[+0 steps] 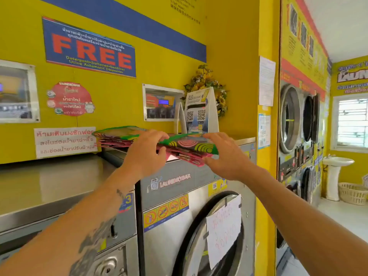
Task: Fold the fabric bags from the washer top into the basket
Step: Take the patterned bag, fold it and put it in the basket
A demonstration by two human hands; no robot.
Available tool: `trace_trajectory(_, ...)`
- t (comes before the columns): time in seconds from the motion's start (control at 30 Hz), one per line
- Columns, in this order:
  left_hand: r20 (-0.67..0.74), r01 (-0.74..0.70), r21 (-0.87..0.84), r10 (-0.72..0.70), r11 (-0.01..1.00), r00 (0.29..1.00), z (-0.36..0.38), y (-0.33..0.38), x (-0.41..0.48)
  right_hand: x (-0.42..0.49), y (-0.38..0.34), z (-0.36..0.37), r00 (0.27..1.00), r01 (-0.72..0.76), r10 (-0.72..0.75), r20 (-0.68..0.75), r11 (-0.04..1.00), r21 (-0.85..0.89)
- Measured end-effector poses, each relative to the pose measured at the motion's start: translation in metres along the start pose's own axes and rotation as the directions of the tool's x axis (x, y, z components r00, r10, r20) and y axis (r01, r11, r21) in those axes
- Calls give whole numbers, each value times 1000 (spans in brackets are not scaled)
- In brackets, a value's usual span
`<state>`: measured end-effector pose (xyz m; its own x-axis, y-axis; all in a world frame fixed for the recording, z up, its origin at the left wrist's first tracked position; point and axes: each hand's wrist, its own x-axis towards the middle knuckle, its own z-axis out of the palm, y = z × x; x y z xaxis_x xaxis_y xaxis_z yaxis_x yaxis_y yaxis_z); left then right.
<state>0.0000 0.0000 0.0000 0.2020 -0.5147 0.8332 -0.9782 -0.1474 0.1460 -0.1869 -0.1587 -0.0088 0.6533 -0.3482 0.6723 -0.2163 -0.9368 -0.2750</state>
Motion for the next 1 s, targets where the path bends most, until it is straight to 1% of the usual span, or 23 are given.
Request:
trace_trajectory(0.1, 77, -8, 76, 2, 997, 997, 7, -17, 17, 19, 2, 8, 1000, 24, -25, -10, 994, -110)
trace_trajectory(0.13, 122, 14, 103, -26, 995, 992, 8, -23, 23, 25, 2, 11, 1000, 22, -19, 17, 989, -143)
trace_trajectory(0.2, 197, -4, 162, -28, 987, 980, 13, -34, 36, 41, 2, 18, 997, 21, -3, 74, 972, -235)
trace_trajectory(0.27, 285, -25, 203, -35, 979, 958, 17, -45, 49, 57, 3, 24, 986, 16, 35, 165, 956, -294)
trace_trajectory(0.37, 399, -104, 224, 6, 969, 917, 21, -59, 73, 78, -1, 27, 965, -3, 88, 245, 946, -324)
trace_trajectory(0.47, 484, -202, 200, 83, 959, 871, 19, -69, 90, 89, -8, 27, 944, -80, 165, 287, 954, -288)
trace_trajectory(0.57, 492, -306, 170, 189, 937, 850, 19, -80, 89, 92, -13, 30, 936, -118, 210, 281, 943, -311)
trace_trajectory(0.63, 476, -345, 117, 252, 931, 843, 19, -86, 84, 94, -17, 31, 925, -147, 244, 292, 937, -317)
trace_trajectory(0.7, 437, -337, 65, 277, 939, 856, 20, -92, 83, 96, -20, 28, 908, -178, 270, 319, 940, -291)
trace_trajectory(0.77, 401, -337, 20, 301, 941, 865, 21, -95, 85, 103, -25, 19, 886, -217, 290, 363, 949, -228)
trace_trajectory(0.83, 383, -381, -7, 354, 925, 853, 19, -101, 86, 115, -29, 9, 866, -273, 308, 395, 951, -145)
trace_trajectory(0.9, 375, -407, -28, 387, 913, 842, 13, -109, 87, 136, -31, 4, 866, -311, 314, 390, 948, -72)
trace_trajectory(0.97, 367, -393, -44, 380, 919, 849, 5, -118, 86, 163, -27, 8, 868, -320, 326, 374, 944, -80)
trace_trajectory(1.0, 359, -380, -53, 373, 923, 855, 2, -122, 84, 179, -22, 13, 868, -304, 331, 371, 944, -129)
